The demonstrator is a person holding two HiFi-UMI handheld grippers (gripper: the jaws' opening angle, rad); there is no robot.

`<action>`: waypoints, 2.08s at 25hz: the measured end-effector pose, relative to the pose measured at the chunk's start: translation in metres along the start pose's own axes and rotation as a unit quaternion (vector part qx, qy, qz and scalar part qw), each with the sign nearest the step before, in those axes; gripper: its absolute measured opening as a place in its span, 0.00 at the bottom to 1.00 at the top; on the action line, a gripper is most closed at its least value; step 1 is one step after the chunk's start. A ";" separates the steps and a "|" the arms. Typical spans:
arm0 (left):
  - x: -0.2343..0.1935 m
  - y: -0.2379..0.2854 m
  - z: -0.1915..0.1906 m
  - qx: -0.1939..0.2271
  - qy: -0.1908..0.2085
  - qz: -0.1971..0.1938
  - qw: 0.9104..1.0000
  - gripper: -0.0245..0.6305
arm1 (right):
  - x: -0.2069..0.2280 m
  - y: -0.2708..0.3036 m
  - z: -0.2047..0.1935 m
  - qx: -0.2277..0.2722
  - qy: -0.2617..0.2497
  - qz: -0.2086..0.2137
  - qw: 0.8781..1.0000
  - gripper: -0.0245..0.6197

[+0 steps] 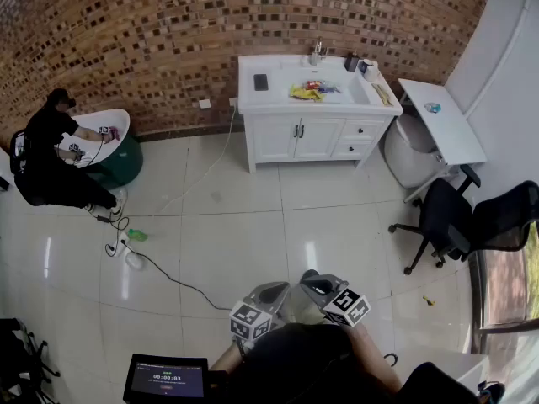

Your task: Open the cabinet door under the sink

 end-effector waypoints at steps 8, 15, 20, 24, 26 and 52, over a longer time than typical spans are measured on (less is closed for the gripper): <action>-0.038 -0.007 0.016 0.016 -0.003 0.029 0.999 0.06 | 0.017 0.048 0.020 0.005 -0.019 0.034 0.999 0.02; -0.059 0.012 0.037 0.002 -0.009 0.047 0.999 0.06 | 0.050 0.054 0.028 0.006 -0.015 0.046 0.999 0.02; -0.048 0.066 0.066 -0.011 0.008 0.019 1.000 0.06 | 0.106 0.037 0.026 0.008 0.026 0.018 0.999 0.02; -0.042 0.107 0.090 -0.027 0.026 0.000 0.999 0.06 | 0.153 0.029 0.027 0.017 0.045 -0.005 0.999 0.02; -0.043 0.124 0.100 -0.035 0.033 -0.003 0.999 0.06 | 0.176 0.025 0.027 0.025 0.052 -0.014 0.998 0.02; -0.079 0.233 0.144 -0.093 0.040 0.046 0.994 0.06 | 0.374 -0.039 -0.022 0.086 0.153 -0.071 0.982 0.02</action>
Point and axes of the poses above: the fingertips, and each gripper's own axes: y forward along the fingers, x to its right, z out of its top, the point moved 7 cm from there along -y, backward along the fingers, and after that the axes turned 6 degrees about -y, right-handed, at the moved point
